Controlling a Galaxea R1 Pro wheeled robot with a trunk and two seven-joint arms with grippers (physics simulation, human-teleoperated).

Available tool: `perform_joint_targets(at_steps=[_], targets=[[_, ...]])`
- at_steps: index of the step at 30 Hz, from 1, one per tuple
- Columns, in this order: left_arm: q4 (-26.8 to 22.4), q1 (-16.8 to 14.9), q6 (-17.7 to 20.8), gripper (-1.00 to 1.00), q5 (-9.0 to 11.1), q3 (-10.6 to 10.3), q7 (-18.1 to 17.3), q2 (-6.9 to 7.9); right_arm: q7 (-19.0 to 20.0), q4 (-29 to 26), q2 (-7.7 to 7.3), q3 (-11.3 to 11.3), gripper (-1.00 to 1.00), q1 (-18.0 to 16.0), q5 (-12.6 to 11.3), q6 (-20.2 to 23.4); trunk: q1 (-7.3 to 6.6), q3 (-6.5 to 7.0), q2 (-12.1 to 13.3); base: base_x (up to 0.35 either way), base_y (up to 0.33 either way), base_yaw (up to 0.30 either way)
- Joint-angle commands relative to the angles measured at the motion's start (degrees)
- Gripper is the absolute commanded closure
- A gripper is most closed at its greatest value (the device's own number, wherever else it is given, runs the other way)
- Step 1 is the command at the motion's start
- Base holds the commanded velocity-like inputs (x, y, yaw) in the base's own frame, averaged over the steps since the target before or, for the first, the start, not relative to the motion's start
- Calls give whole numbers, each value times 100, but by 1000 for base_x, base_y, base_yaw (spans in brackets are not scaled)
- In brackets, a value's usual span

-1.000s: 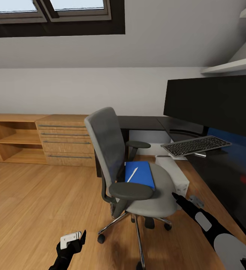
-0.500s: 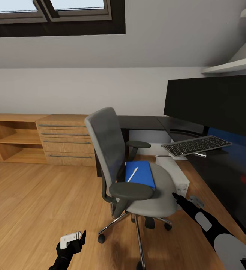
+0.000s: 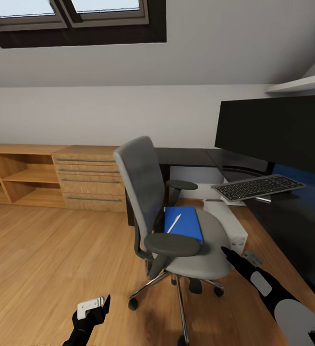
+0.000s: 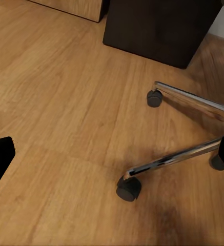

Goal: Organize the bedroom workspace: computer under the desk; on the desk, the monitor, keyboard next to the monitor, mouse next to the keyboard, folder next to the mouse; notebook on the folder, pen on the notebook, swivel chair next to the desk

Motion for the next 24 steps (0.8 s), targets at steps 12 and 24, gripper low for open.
perform_joint_targets(at_steps=[12,24], targets=[[14,-4,-15,-100,61,-9,-34,-8,31,4,3,14,-100,1,-25,45,-1,-23,-2,0,0,85],[14,-4,-7,-100,61,-9,-34,-8,29,9,14,17,-100,2,-17,45,-1,-23,-2,0,0,91]])
